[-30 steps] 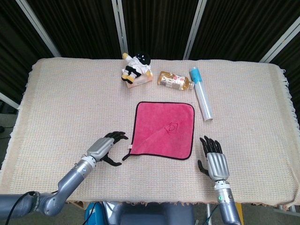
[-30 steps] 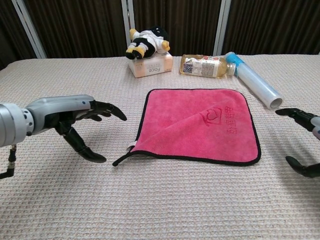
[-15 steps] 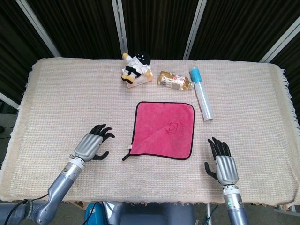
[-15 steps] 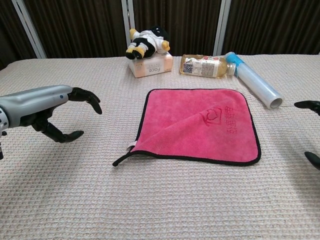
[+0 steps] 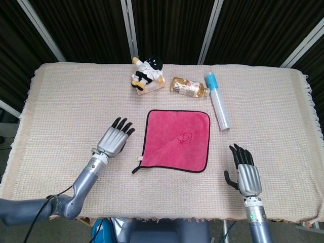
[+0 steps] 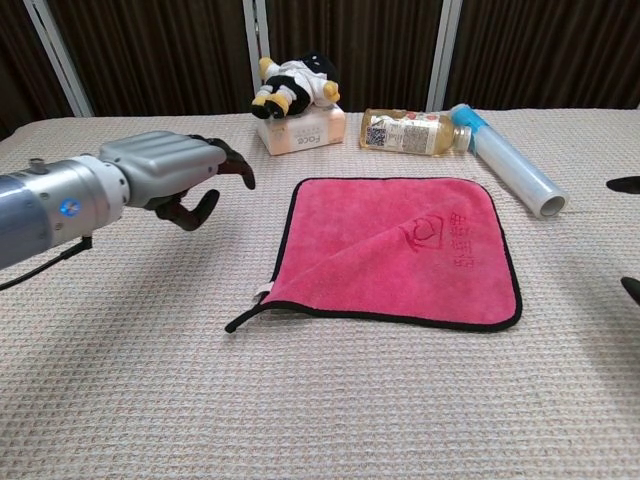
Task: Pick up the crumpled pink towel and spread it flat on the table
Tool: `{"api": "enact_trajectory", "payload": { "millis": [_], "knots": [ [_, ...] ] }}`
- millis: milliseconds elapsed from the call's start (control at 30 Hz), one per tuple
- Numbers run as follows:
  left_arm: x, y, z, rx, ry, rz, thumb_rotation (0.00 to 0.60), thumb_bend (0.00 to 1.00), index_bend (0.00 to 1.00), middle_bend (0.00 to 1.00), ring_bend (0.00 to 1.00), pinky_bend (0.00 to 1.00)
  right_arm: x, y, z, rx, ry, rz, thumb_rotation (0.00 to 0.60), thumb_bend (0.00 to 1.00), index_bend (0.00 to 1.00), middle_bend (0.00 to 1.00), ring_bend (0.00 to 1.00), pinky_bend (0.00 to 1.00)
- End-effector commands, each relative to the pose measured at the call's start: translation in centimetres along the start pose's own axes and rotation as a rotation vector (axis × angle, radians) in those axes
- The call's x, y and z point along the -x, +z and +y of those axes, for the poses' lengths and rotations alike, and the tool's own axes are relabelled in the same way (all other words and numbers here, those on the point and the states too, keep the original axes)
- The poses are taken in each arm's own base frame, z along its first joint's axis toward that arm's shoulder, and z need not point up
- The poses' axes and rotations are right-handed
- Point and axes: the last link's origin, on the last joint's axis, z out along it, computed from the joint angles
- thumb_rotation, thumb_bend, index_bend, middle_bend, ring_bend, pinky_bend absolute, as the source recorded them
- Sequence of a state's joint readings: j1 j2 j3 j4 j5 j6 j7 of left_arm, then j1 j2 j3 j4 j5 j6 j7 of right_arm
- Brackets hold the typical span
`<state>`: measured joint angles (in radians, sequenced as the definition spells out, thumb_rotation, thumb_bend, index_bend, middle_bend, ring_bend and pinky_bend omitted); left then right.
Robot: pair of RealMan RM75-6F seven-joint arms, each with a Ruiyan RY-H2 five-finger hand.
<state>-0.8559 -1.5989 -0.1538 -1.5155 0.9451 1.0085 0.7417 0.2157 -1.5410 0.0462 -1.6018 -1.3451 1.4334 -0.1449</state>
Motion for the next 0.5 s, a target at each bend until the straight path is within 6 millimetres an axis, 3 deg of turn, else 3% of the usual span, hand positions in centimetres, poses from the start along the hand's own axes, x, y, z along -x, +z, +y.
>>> {"api": "enact_trajectory", "payload": {
  "millis": [33, 267, 500],
  "knots": [
    [-0.1, 3.3, 1.8, -0.003, 0.031, -0.026, 0.6, 0.81, 0.19, 0.11, 0.0, 0.03, -0.3, 0.3, 0.2, 0.008, 0.023, 0.002, 0.6, 0.43, 0.0, 0.0, 0.0, 0.0],
    [1.1, 6.3, 4.3, -0.007, 0.049, -0.07, 0.6, 0.81, 0.19, 0.11, 0.0, 0.03, -0.8, 0.9, 0.8, 0.023, 0.026, 0.014, 0.6, 0.43, 0.0, 0.0, 0.0, 0.0],
    [1.7, 7.8, 5.3, -0.002, 0.052, -0.067, 0.6, 0.81, 0.16, 0.1, 0.0, 0.03, -0.9, 1.3, 1.2, 0.035, 0.045, 0.014, 0.6, 0.43, 0.0, 0.0, 0.0, 0.0]
  ]
}}
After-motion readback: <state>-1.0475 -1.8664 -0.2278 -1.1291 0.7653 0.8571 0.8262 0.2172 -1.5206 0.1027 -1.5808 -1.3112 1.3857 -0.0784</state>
